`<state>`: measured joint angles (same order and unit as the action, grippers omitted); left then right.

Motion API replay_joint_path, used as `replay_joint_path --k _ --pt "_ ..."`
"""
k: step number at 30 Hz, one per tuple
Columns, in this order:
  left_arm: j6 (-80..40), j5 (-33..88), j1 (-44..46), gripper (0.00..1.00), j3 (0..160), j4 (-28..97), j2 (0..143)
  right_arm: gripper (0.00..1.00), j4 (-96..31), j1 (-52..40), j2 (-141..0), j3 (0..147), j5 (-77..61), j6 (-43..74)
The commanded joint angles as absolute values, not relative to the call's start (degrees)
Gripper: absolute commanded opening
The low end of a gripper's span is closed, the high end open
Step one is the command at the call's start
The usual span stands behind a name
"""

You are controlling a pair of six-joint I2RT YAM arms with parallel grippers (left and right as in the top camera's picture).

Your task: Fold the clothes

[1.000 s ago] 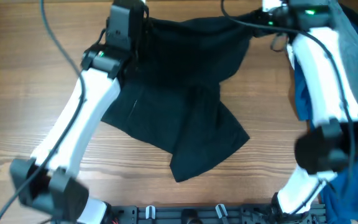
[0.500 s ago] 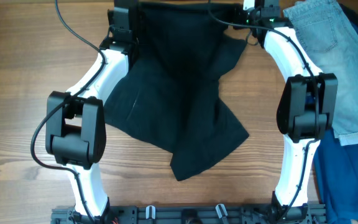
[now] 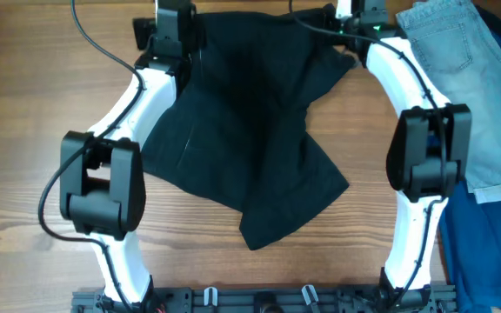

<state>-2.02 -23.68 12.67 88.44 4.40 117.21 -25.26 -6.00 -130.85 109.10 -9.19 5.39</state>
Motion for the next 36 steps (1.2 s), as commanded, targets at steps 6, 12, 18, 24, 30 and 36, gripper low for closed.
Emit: replay_joint_path --k 6,12,18,24,30,36 --pt "-11.4 -11.3 12.4 1.0 88.9 28.9 107.9 1.0 -42.7 -1.1 -123.8 106.3 -6.4 14.9" --pt "-12.7 -10.0 12.4 1.0 88.9 32.6 108.0 0.81 -36.4 -1.2 -124.2 97.9 -7.6 21.2" --pt "-12.7 -9.8 12.4 1.0 88.9 33.5 108.0 0.68 -23.6 -1.6 -124.3 89.6 -9.3 24.8" --pt "-12.7 -9.8 12.4 1.0 88.9 33.5 108.0 0.56 -13.8 -2.6 -124.4 84.5 -9.0 25.7" --pt "-12.7 -9.8 12.4 1.0 88.9 33.5 108.1 0.33 -11.3 -2.8 -126.3 84.5 -8.8 25.6" --pt "-12.7 -9.8 12.4 1.0 88.9 33.5 108.6 0.22 -12.5 -2.8 -129.0 84.5 -8.6 25.5"
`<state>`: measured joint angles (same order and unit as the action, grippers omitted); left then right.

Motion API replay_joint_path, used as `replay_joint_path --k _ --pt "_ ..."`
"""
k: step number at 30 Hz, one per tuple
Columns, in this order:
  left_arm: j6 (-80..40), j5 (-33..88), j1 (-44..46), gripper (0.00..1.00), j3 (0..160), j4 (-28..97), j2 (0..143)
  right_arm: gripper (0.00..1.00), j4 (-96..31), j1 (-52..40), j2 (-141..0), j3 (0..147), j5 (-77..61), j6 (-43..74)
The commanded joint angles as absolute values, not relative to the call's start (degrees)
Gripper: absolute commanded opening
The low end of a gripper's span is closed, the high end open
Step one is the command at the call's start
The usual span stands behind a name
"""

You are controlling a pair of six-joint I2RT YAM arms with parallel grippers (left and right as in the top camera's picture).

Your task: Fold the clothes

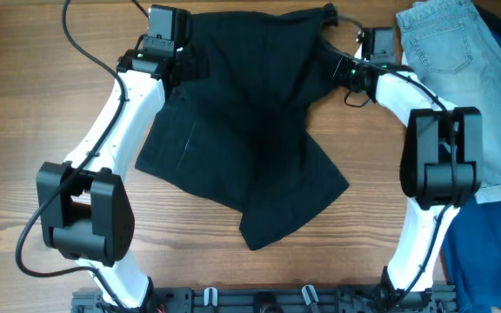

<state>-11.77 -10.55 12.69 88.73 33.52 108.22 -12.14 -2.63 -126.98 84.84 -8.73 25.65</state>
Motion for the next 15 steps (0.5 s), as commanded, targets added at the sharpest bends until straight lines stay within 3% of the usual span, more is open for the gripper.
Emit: replay_joint_path --k 1,5,7,15 --pt "-12.7 -9.8 12.4 1.0 88.9 33.5 108.6 0.21 -12.5 -2.8 -129.1 84.5 -8.6 25.5" --pt "-12.7 -9.8 12.4 1.0 88.9 33.5 108.6 0.19 -12.7 -2.7 -129.1 84.5 -7.3 25.5" --pt "-12.7 -9.8 12.4 1.0 88.9 33.5 108.6 0.04 -13.2 -2.7 -129.1 84.5 -6.0 25.2" --pt "-12.7 -9.8 12.4 0.99 88.9 33.5 108.6 0.04 -25.8 1.3 -120.2 84.9 -5.9 20.5"
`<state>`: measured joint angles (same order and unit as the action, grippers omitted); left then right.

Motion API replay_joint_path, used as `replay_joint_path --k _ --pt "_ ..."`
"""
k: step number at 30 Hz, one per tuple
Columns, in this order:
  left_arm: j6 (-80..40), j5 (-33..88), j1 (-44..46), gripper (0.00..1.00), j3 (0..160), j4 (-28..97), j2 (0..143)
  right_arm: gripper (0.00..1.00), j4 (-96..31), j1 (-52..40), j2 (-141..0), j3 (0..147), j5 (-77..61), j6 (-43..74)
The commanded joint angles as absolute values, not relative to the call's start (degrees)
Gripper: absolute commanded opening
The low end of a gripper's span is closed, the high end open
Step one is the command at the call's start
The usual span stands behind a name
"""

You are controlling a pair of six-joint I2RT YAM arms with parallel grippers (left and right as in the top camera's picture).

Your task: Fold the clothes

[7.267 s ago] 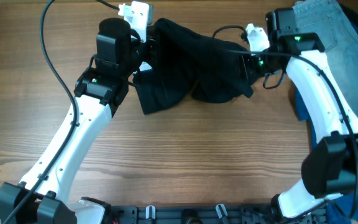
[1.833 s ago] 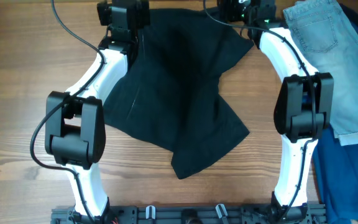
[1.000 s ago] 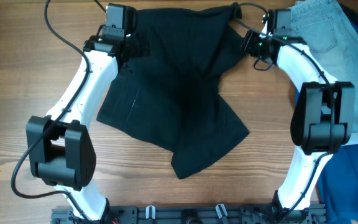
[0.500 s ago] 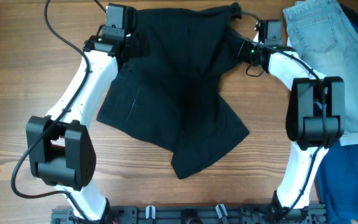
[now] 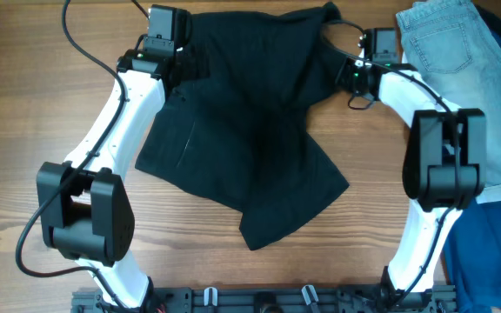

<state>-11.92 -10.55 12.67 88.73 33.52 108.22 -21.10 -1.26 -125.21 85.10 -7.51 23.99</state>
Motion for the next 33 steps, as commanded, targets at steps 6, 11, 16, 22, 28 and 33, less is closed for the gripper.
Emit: replay_joint_path --k 6,11,16,22,28,33 --pt "-12.7 -9.8 12.4 0.99 88.9 33.5 108.6 0.04 -35.6 2.5 -113.6 85.2 -4.0 18.1" --pt "-12.7 -9.8 12.4 1.0 88.9 33.5 108.6 0.6 -32.9 2.4 -116.0 85.0 -6.4 20.1" --pt "-12.7 -9.8 12.4 1.0 88.9 33.5 108.6 0.64 -28.8 2.2 -121.8 85.0 -10.7 20.2" --pt "-12.7 -9.8 12.4 0.99 88.9 33.5 108.6 0.63 -22.3 -0.7 -126.6 85.0 -11.0 22.5" --pt "-12.7 -9.8 12.4 0.99 88.9 33.5 108.6 0.21 -19.5 -2.7 -128.4 85.0 -6.2 23.9" --pt "-12.7 -9.8 12.4 1.0 88.9 33.6 108.6 0.04 -22.8 -0.1 -127.0 86.1 -3.9 20.9"
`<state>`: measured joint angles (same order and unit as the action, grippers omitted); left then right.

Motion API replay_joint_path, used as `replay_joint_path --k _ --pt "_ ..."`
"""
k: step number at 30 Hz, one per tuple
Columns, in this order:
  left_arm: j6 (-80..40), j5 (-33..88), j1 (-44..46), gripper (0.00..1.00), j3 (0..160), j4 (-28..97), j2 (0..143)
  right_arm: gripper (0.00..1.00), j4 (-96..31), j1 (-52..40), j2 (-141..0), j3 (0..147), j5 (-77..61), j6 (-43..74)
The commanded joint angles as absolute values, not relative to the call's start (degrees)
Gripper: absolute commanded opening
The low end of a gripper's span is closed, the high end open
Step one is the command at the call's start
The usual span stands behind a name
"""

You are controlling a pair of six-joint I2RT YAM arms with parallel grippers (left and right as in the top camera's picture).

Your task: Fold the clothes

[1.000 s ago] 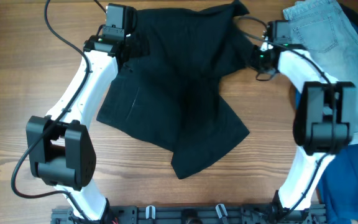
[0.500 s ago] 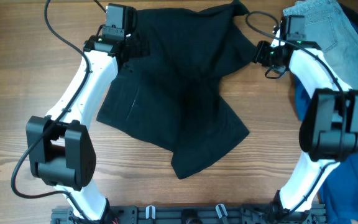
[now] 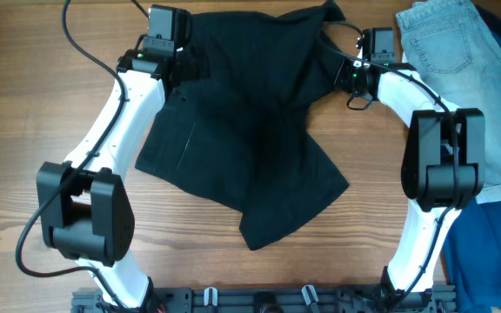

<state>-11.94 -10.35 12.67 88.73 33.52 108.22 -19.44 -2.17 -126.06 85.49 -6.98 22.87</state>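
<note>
A black garment (image 3: 250, 130) lies crumpled across the middle of the wooden table, with one flap reaching toward the front. My left gripper (image 3: 183, 63) sits at the garment's upper left edge, its dark fingers lost against the cloth. My right gripper (image 3: 344, 69) is at the upper right edge, where the cloth bunches up to it and a corner stands raised at the far side.
Light blue jeans (image 3: 459, 69) lie at the right of the table, over a darker blue cloth (image 3: 494, 252) that runs along the right edge. The arms' mounting rail (image 3: 259, 300) lines the front edge. Black cables trail at the far left.
My right gripper has shifted slightly to the left, and the garment's raised top right corner has shifted a little with it. The left arm has not moved.
Both grippers were first at the far edge of the table, over the garment's top. Then both stood nearer, at the garment's upper corners, and the right-hand flap had gone up to the far edge. Since then only the right gripper and that corner have shifted slightly.
</note>
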Motion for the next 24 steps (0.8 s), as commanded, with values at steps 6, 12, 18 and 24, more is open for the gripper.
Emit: replay_joint_path --k 6,12,18,24 --pt "-12.7 -9.8 12.4 1.0 88.9 33.7 108.6 0.04 -33.3 1.6 -112.5 86.4 -2.3 16.5" --pt "-12.7 -9.9 12.4 1.0 88.9 33.7 108.6 0.8 -38.3 1.6 -104.5 86.4 -0.4 16.4" --pt "-12.7 -9.9 12.4 1.0 88.9 34.5 108.2 1.0 -42.5 1.6 -102.6 86.4 -5.0 16.1" --pt "-14.7 -9.8 12.4 1.0 88.9 40.3 102.4 1.0 -58.7 0.8 -94.1 86.3 -15.1 9.0"
